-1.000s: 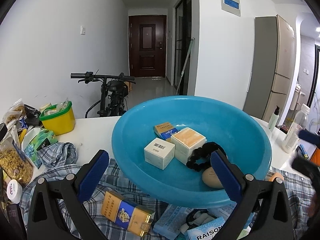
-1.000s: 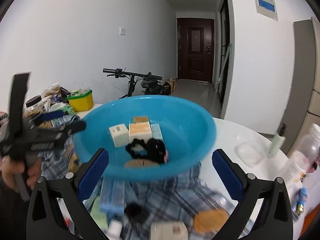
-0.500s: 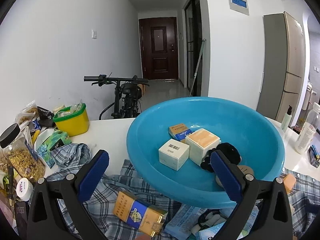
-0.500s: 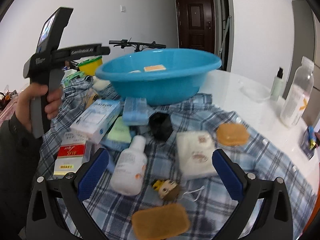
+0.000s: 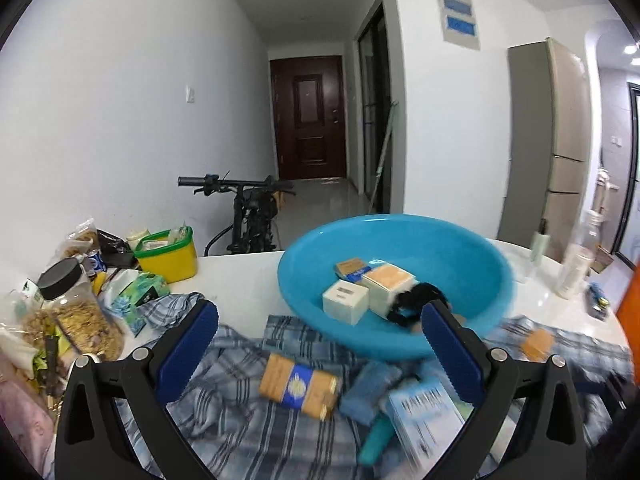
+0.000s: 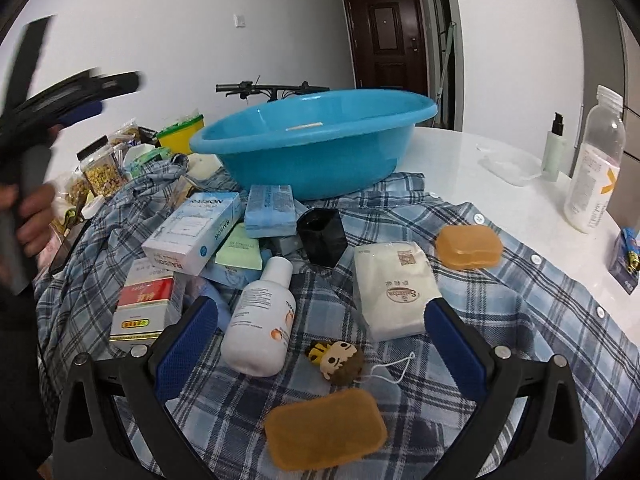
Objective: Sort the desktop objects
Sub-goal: 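Withdraw both tools from the basin back over the table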
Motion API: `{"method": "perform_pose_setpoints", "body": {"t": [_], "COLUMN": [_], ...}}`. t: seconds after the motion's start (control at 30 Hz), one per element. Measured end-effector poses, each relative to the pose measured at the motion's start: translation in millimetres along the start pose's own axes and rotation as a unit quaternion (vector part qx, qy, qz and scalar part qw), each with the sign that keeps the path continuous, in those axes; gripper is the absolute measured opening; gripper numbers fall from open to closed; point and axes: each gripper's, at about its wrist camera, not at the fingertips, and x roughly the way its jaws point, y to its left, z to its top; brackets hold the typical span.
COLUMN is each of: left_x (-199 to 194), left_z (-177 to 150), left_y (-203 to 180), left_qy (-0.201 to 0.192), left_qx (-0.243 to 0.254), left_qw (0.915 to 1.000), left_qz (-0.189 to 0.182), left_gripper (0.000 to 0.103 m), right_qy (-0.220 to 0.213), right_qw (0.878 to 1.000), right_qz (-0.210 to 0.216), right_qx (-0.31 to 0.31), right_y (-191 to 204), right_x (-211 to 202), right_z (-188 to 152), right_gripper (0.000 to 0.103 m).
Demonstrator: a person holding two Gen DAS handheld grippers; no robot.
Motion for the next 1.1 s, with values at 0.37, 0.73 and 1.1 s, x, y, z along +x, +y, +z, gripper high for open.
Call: {"method": "perform_pose_setpoints", "body": {"t": [0.37,0.73,1.1], "left_x": [-32,-21,-19], "left_z": [-85,-119,-122], "left_y": [-20,-23,-23], "left_qy": [0.089,0.13,0.135], "left_qx": [0.027,0.011,0.015], "left_qw": [0.9956,0.9913,0.9907], "left_qz": [0.002,-0.015,-0.009], "left_gripper": [0.103,0.103,0.103], "right_qy": [0.001,0.011,0.02], "right_qw": [1.0,1.0,0.999], "right_qz": [0.0,0.006,0.015], "right_qx": [-0.025,-0.027,-0.019], "right_y": [19,26,26], "right_x": [-9,-1,4], "right_z": [-6,-14,-16], "right_gripper": [0.103,0.103,0.103]}}
